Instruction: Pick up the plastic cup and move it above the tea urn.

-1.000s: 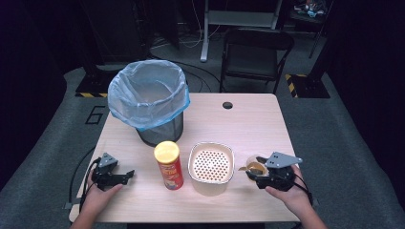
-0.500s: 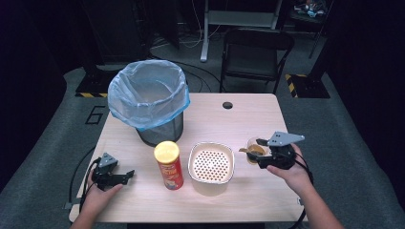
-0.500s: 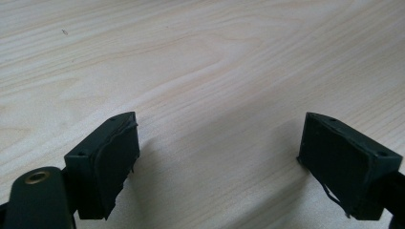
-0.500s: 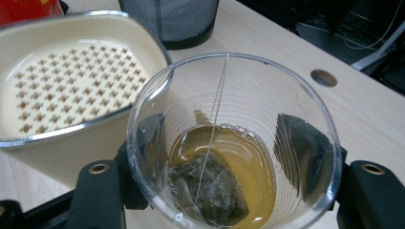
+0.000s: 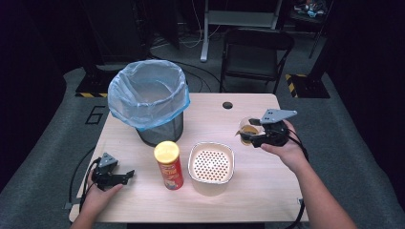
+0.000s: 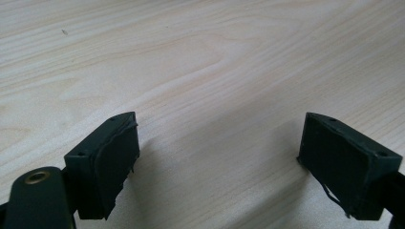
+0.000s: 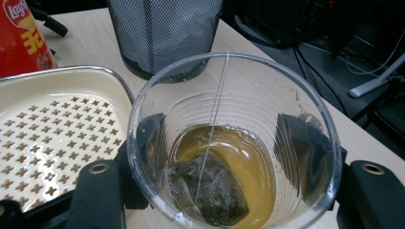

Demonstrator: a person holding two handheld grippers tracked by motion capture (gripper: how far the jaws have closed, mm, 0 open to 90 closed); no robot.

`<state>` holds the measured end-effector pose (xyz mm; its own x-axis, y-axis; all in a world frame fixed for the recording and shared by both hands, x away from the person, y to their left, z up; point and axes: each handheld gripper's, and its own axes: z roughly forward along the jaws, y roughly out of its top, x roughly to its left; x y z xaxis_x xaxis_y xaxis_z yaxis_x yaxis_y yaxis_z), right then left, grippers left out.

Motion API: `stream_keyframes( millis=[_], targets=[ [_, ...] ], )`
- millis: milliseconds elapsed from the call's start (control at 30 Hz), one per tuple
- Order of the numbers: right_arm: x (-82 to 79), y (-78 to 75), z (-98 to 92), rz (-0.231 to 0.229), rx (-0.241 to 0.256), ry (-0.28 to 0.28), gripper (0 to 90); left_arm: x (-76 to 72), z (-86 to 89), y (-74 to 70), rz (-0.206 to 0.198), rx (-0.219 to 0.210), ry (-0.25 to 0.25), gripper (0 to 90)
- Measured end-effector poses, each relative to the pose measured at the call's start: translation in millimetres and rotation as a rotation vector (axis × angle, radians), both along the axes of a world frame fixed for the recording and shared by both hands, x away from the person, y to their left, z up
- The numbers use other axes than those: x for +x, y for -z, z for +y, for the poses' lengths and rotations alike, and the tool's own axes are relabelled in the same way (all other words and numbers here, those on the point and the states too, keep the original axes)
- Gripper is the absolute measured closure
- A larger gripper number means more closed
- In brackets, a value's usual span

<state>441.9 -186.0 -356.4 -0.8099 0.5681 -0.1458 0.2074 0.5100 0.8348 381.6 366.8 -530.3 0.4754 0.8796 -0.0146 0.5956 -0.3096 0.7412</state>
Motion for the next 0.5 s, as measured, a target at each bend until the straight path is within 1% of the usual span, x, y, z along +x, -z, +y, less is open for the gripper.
stream_keyframes(
  millis=[67, 200, 233, 400, 467, 500],
  targets=[
    [3.6, -0.5, 5.9, -0.005, -0.014, -0.012, 35.2, 0.0, 0.0, 0.0, 0.000, 0.000, 0.000, 13.3],
    [11.4, 1.3, 20.3, -0.017, -0.024, -0.050, 35.0, 0.0, 0.0, 0.2, -0.002, 0.000, 0.000, 13.3],
    [12.3, 2.0, 23.3, -0.016, -0.021, -0.048, 35.0, 0.0, 0.0, 0.2, -0.002, 0.000, 0.000, 13.3],
    [21.2, 3.3, 39.8, -0.033, -0.006, -0.084, 35.0, 0.0, 0.0, 0.2, -0.002, -0.001, 0.000, 13.3],
    [24.8, 3.3, 46.5, -0.047, -0.011, -0.091, 35.0, 0.0, 0.0, 0.2, -0.002, -0.001, 0.000, 13.3],
    [26.5, 3.6, 49.9, -0.057, -0.021, -0.098, 35.0, 0.0, 0.0, 0.2, -0.002, 0.000, 0.000, 13.3]
  ],
)
